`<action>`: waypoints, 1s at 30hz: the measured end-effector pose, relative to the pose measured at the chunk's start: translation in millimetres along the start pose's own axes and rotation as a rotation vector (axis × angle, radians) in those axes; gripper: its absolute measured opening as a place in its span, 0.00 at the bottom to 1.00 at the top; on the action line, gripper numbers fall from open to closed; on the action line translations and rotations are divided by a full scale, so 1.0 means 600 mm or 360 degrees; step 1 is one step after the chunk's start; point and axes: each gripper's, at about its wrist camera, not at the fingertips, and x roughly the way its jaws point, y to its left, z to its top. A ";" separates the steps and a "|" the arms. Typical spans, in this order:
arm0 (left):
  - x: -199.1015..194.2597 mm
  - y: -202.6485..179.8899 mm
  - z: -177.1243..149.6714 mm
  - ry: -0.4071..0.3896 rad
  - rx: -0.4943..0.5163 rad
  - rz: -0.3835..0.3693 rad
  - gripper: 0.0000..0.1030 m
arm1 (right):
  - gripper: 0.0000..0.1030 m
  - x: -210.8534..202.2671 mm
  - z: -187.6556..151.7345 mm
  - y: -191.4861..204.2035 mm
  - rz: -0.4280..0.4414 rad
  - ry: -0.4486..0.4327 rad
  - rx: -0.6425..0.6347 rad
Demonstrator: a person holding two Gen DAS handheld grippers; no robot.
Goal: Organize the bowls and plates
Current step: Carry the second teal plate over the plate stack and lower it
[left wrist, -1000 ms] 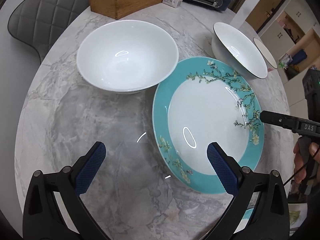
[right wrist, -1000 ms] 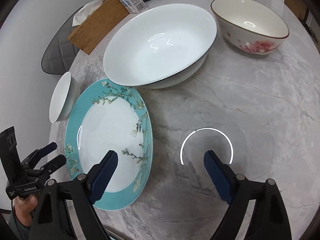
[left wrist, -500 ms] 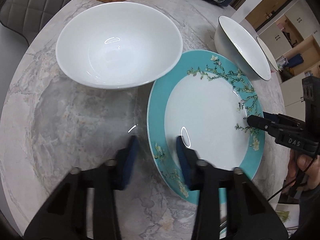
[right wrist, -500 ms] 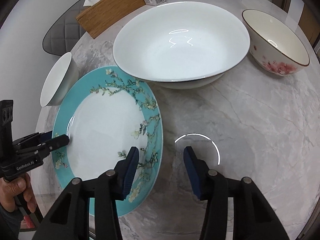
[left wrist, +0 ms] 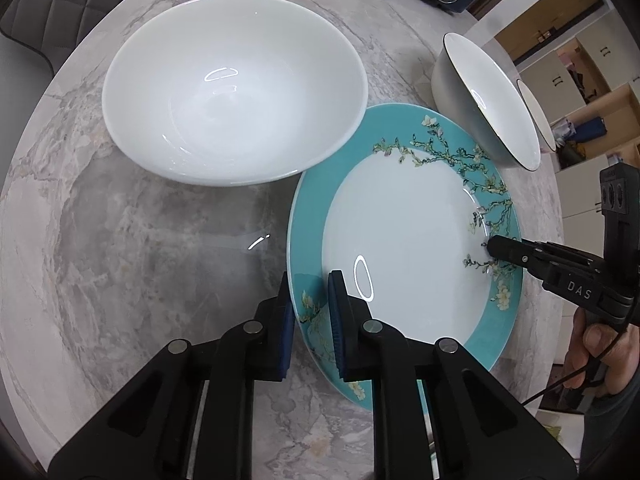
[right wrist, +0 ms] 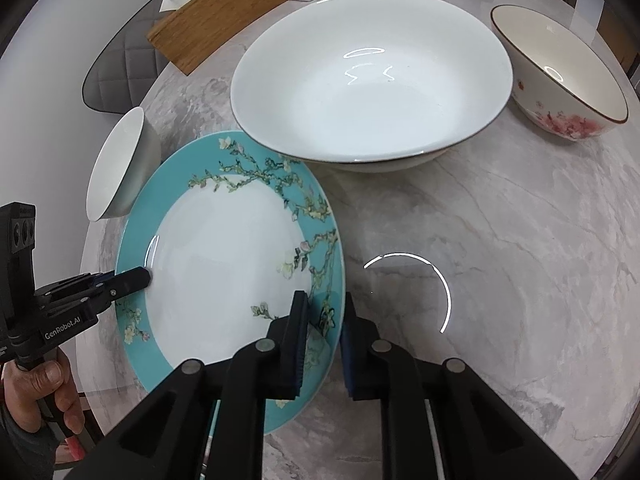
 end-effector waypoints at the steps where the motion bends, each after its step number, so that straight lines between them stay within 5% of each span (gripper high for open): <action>1: -0.003 0.001 -0.001 0.0001 -0.0003 -0.0004 0.13 | 0.16 -0.005 -0.001 0.000 0.0006 -0.0004 0.0006; 18: -0.119 -0.042 -0.084 -0.0049 0.0107 -0.0046 0.14 | 0.14 -0.117 -0.076 0.032 0.0019 -0.0099 0.0027; 30: -0.227 -0.084 -0.218 -0.0110 0.0231 -0.0115 0.13 | 0.13 -0.227 -0.228 0.073 0.0020 -0.0223 0.0074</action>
